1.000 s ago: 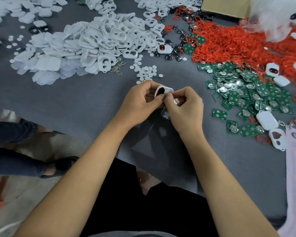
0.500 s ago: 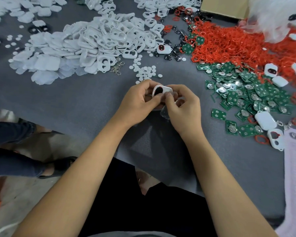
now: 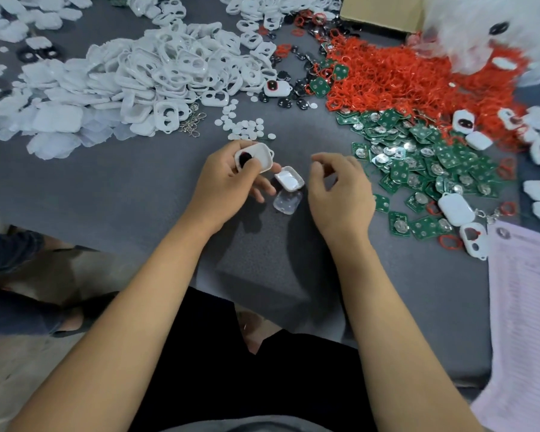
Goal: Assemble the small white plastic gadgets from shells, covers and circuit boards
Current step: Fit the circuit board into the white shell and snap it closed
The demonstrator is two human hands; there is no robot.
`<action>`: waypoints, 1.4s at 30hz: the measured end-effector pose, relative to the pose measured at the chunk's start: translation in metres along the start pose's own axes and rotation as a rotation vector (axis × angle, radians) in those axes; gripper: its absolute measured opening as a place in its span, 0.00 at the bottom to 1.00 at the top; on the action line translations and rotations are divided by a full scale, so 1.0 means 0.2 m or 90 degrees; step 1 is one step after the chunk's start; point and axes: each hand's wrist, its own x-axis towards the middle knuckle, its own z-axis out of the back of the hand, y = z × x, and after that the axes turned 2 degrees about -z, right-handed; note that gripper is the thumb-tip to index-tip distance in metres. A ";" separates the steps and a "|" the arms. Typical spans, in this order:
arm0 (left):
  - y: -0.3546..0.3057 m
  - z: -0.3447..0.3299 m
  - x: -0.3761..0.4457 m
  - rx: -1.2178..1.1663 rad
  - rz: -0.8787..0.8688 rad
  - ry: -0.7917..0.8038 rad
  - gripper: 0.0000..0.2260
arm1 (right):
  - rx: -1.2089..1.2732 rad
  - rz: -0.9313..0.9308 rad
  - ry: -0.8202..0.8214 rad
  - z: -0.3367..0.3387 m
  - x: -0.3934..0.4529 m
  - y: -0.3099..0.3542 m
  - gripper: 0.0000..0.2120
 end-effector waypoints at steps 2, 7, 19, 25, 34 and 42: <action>0.00 0.00 0.00 -0.001 0.002 0.002 0.08 | -0.067 0.040 0.043 -0.01 -0.01 0.00 0.10; 0.00 0.01 0.00 -0.014 0.017 0.002 0.07 | -0.059 0.058 0.017 -0.02 -0.02 0.00 0.10; -0.02 0.01 0.02 -0.089 0.070 0.005 0.08 | -0.020 0.162 0.167 0.06 -0.08 -0.07 0.05; -0.02 0.02 0.03 -0.121 0.070 0.001 0.11 | 0.000 0.140 0.145 0.06 -0.08 -0.07 0.05; -0.04 0.02 0.04 -0.208 0.105 -0.006 0.14 | 0.021 0.149 0.128 0.06 -0.08 -0.07 0.03; -0.02 0.03 0.04 -0.161 0.091 0.008 0.14 | 0.087 0.122 0.113 0.07 -0.09 -0.07 0.04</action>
